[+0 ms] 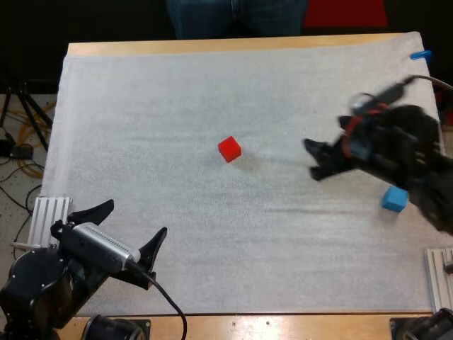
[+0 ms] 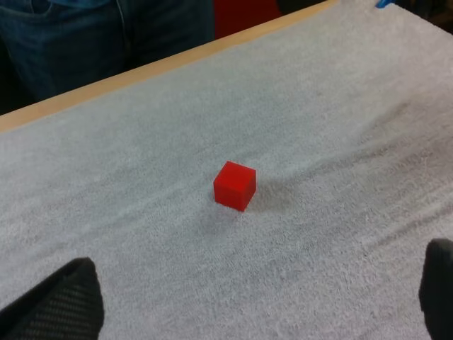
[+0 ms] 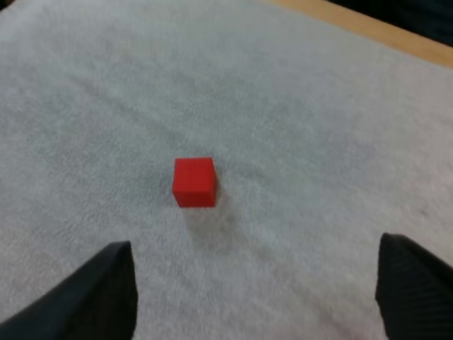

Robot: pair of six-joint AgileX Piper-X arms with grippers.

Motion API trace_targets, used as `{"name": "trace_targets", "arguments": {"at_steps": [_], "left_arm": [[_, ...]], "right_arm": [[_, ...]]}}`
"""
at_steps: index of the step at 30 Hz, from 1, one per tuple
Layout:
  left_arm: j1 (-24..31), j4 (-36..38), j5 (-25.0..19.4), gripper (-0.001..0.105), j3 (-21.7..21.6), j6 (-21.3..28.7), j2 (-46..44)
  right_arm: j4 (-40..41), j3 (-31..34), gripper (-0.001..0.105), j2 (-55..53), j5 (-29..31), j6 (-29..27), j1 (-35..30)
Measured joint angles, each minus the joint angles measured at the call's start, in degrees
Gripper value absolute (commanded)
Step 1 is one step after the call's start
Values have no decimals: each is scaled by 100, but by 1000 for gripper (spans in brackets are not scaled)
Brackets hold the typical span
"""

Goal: Stack red cube on blue cube

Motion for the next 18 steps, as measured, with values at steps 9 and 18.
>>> {"name": "trace_targets", "arguments": {"at_steps": [9, 18], "left_arm": [[0, 0, 0, 87, 0, 0, 0], [0, 0, 0, 87, 0, 0, 0]], "right_arm": [[-38, -1246, 69, 2042, 578, 0, 552], [-38, -2285, 69, 3540, 637, 0, 776]]}}
